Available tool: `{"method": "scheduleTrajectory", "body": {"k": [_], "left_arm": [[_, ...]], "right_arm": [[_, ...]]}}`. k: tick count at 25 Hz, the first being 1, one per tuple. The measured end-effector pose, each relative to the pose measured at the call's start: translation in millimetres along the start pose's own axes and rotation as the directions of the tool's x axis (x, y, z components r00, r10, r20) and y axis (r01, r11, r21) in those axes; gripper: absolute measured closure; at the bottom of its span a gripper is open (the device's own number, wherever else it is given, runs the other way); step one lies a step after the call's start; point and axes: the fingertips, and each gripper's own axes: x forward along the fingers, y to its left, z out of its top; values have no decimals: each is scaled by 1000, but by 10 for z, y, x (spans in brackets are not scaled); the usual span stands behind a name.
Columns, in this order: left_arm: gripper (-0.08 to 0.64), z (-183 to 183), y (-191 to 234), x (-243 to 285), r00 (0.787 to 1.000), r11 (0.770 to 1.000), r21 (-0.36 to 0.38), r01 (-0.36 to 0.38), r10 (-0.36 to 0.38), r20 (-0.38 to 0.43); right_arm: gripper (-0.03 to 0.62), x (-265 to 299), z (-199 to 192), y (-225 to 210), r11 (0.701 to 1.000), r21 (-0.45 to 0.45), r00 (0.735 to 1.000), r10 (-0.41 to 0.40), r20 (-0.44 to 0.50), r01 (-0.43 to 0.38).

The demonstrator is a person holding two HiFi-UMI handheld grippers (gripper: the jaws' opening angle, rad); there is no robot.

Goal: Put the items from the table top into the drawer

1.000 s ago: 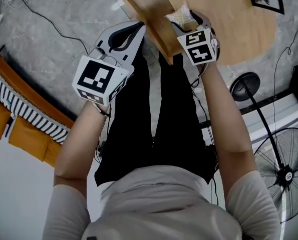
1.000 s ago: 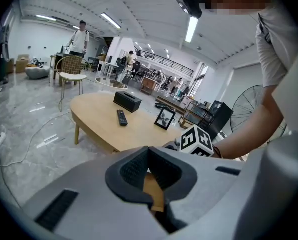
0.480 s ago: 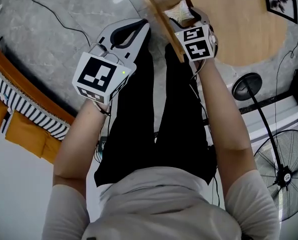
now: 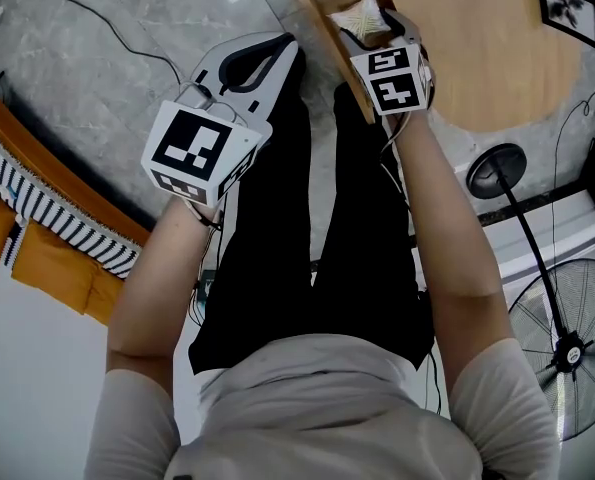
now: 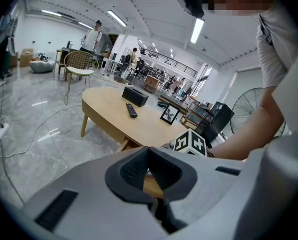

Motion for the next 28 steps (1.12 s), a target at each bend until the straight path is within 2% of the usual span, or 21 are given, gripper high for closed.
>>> {"method": "scheduleTrajectory", "body": {"k": [9, 15, 24, 25, 27, 28], "left_arm": [[551, 36, -16, -19, 1000, 1000, -4, 2, -2, -4], [551, 191, -79, -77, 1000, 1000, 14, -3, 3, 4], [551, 618, -437, -257, 999, 1000, -2, -19, 19, 45], [551, 678, -493, -293, 999, 1000, 0, -15, 15, 49], [551, 787, -624, -393, 998, 1000, 4, -10, 9, 54], [551, 858, -688, -448, 998, 1000, 11, -9, 8, 58]], "right_arm": [[273, -73, 60, 3, 1000, 2, 1000, 6, 15, -6], [275, -218, 118, 23, 1000, -5, 999, 27, 21, -27], [285, -929, 449, 21, 995, -84, 994, 57, 98, -49], [311, -1051, 518, 36, 994, -95, 991, 68, 115, -57], [422, -1332, 621, 88, 990, -126, 987, 83, 136, -66], [435, -1486, 676, 101, 988, -140, 986, 83, 146, -63]]}}
